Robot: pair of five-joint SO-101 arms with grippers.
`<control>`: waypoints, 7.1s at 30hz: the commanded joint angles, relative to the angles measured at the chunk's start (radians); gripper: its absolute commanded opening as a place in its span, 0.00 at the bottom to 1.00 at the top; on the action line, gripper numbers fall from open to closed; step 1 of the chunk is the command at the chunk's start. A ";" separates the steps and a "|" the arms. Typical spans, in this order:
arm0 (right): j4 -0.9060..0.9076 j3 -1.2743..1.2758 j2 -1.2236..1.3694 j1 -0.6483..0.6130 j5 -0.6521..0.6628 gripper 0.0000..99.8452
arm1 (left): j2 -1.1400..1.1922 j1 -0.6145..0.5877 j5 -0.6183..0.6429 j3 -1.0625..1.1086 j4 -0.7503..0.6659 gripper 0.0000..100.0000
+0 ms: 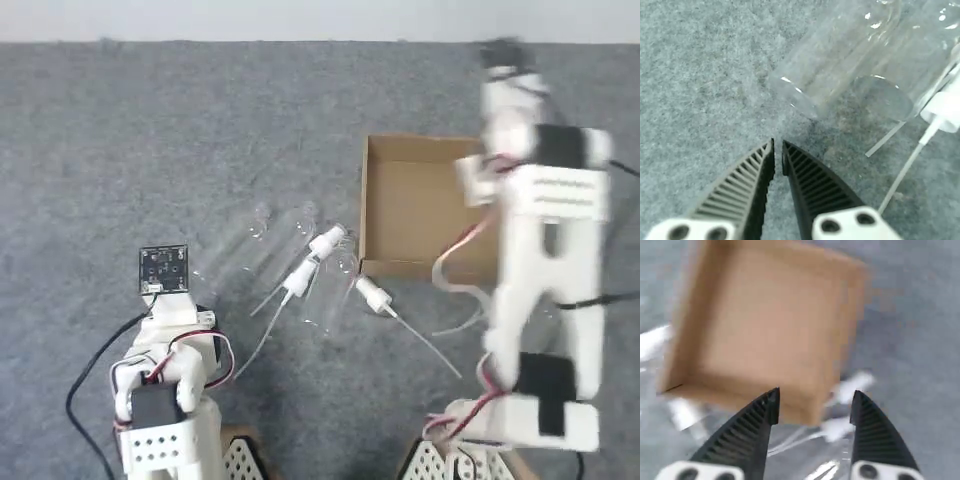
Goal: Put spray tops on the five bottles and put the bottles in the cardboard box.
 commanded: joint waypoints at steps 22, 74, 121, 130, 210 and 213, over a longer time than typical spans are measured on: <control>-0.254 -0.023 0.470 0.081 0.057 0.10 | -0.020 -0.002 -0.006 -0.010 0.003 0.02; -0.257 -0.161 0.527 0.022 -0.450 0.00 | -0.020 -0.005 -0.006 -0.010 0.003 0.02; 0.271 -0.598 0.559 0.008 -0.439 0.14 | -0.020 -0.005 -0.008 -0.010 0.003 0.02; 0.197 -0.416 0.432 0.183 -0.397 0.17 | -0.020 -0.003 -0.008 -0.010 0.003 0.02; -0.470 0.275 0.073 -0.782 -0.833 0.01 | -0.020 -0.003 -0.008 -0.010 0.003 0.02; -0.483 0.275 0.111 -0.785 -0.901 0.01 | -0.020 -0.002 -0.008 -0.010 0.003 0.02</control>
